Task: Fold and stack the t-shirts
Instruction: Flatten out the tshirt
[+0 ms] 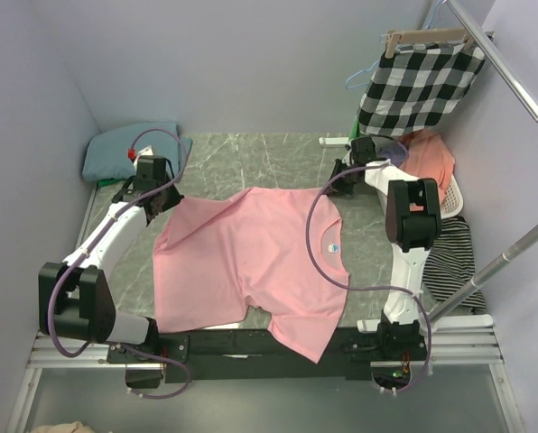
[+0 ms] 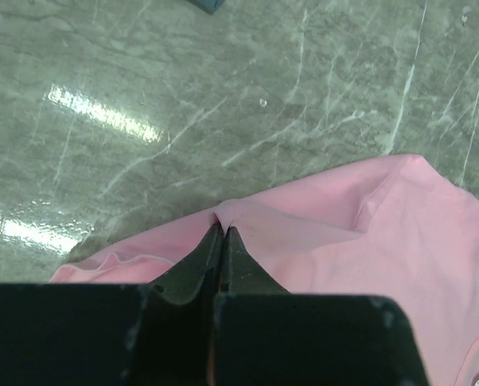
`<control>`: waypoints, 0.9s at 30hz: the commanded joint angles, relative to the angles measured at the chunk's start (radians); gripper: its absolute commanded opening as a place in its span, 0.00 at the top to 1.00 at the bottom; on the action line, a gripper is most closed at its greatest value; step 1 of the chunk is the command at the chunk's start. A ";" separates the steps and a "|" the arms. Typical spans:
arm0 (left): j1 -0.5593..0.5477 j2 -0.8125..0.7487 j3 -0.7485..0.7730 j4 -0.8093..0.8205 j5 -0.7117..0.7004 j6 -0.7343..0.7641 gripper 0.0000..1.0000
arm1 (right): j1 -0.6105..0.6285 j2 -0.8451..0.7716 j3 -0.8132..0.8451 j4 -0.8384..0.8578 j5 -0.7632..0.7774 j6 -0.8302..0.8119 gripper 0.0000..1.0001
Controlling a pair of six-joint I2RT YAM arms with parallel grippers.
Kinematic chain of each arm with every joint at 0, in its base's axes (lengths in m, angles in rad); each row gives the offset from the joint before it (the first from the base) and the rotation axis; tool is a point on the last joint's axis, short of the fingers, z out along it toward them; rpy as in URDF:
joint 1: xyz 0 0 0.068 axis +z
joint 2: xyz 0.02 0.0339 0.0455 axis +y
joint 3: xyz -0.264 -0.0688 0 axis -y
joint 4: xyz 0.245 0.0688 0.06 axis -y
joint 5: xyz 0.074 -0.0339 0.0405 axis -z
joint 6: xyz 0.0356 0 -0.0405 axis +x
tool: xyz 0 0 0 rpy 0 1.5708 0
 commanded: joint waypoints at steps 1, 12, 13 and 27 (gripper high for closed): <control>0.015 0.004 0.054 0.017 -0.022 0.022 0.97 | 0.019 0.017 0.041 -0.035 -0.044 -0.030 0.97; 0.069 0.119 0.219 0.006 -0.087 0.060 0.98 | 0.019 -0.213 0.004 0.028 -0.041 -0.046 1.00; 0.075 0.129 0.235 0.000 -0.104 0.063 0.98 | 0.019 -0.266 0.002 0.021 -0.009 -0.049 1.00; 0.140 0.305 0.324 0.046 -0.071 0.042 0.98 | 0.029 -0.275 0.186 -0.168 0.044 -0.123 1.00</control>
